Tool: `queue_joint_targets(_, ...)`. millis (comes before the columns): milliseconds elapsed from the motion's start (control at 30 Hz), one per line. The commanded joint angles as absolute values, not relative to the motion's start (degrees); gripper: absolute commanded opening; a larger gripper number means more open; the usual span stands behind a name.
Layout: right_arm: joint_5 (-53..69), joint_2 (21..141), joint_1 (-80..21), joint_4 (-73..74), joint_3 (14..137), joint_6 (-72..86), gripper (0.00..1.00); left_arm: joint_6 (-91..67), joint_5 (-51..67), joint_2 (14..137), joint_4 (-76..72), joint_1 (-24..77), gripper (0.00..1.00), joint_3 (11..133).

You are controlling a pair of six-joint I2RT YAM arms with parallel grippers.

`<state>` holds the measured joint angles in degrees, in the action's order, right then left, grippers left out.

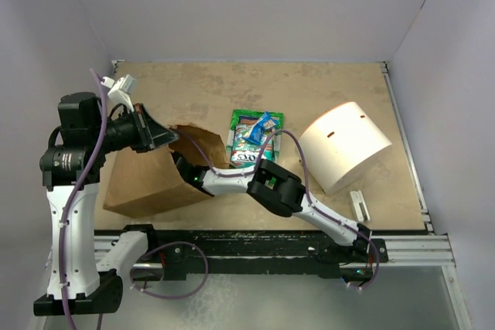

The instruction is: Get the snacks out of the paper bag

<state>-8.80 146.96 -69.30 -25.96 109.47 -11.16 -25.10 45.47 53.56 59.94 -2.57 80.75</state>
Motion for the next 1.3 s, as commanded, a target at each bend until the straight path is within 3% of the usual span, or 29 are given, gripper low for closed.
queue_joint_targets(0,-16.3,142.8,-66.6,-21.8,110.0,-11.2,0.06,-24.5,38.5,52.6,64.0,-2.8,0.00,80.6)
queue_joint_targets(33,-17.2,142.0,-66.3,-22.1,109.8,-11.6,0.01,-24.1,36.0,52.6,65.9,-2.7,0.00,80.6)
queue_joint_targets(267,-22.6,135.6,-65.7,-26.1,105.6,-14.1,0.00,-23.9,12.9,53.7,77.4,-2.7,0.00,82.6)
queue_joint_targets(367,-20.0,132.1,-65.9,-31.2,99.6,-14.1,0.00,-24.1,9.1,54.3,78.2,-2.8,0.00,83.2)
queue_joint_targets(700,-8.6,126.6,-66.5,-37.3,87.7,-14.8,0.00,-24.7,10.1,54.7,72.7,-2.7,0.00,84.4)
queue_joint_targets(967,-8.8,126.9,-66.4,-35.6,85.4,-13.2,0.00,-22.9,16.5,56.6,70.2,-2.8,0.00,87.9)
queue_joint_targets(1033,-9.4,128.0,-66.5,-33.6,87.4,-13.8,0.10,-22.8,20.0,56.9,69.3,-2.7,0.00,87.9)
queue_joint_targets(1267,-12.2,131.1,-66.5,-27.6,94.1,-15.1,0.72,-22.7,32.5,57.8,65.4,-2.7,0.00,87.0)
